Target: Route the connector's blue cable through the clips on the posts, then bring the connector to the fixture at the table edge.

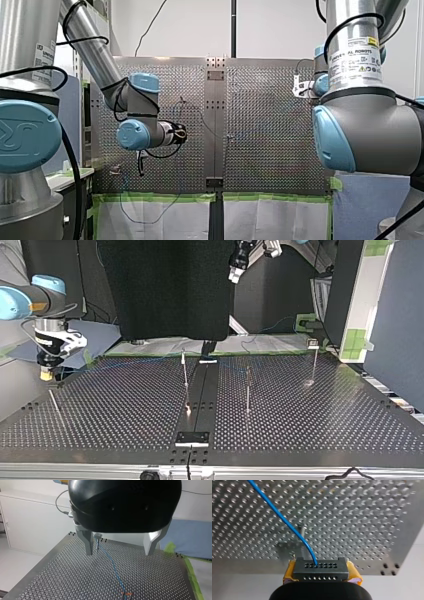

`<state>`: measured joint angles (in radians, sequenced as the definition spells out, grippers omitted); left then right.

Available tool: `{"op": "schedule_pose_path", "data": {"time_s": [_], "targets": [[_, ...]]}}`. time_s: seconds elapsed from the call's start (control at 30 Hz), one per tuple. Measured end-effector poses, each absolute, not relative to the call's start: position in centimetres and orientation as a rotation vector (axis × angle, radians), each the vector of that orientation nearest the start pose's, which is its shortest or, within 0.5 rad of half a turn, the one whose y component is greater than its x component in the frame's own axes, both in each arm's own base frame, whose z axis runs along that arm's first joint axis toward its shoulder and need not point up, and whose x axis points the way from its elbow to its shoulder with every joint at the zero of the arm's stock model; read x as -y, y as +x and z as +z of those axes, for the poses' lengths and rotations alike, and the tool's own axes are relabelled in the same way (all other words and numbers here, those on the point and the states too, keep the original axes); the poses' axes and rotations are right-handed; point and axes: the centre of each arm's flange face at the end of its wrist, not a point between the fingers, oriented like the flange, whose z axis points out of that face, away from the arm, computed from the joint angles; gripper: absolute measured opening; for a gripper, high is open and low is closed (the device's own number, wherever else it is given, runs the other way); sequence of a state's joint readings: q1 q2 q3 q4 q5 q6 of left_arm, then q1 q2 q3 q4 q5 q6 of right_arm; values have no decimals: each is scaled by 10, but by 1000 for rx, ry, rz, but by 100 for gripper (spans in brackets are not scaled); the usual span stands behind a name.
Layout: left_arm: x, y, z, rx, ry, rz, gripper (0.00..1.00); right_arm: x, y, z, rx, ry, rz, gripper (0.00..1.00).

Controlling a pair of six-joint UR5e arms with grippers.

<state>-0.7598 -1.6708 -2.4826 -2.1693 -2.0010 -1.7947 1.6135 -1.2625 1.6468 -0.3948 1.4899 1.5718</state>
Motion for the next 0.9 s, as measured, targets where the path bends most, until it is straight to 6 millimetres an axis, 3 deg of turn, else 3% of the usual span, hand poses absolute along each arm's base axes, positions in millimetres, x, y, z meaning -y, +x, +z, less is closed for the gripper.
{"op": "schedule_pose_path", "data": {"time_s": [0.4,0.9], "targets": [[296,181,148,-1638,107,-392,100,597,160,312,1133,1317,1409,0],[294,179,145,-1663,148,-352,100,621,136,283,1099,1384,1456,0]]}}
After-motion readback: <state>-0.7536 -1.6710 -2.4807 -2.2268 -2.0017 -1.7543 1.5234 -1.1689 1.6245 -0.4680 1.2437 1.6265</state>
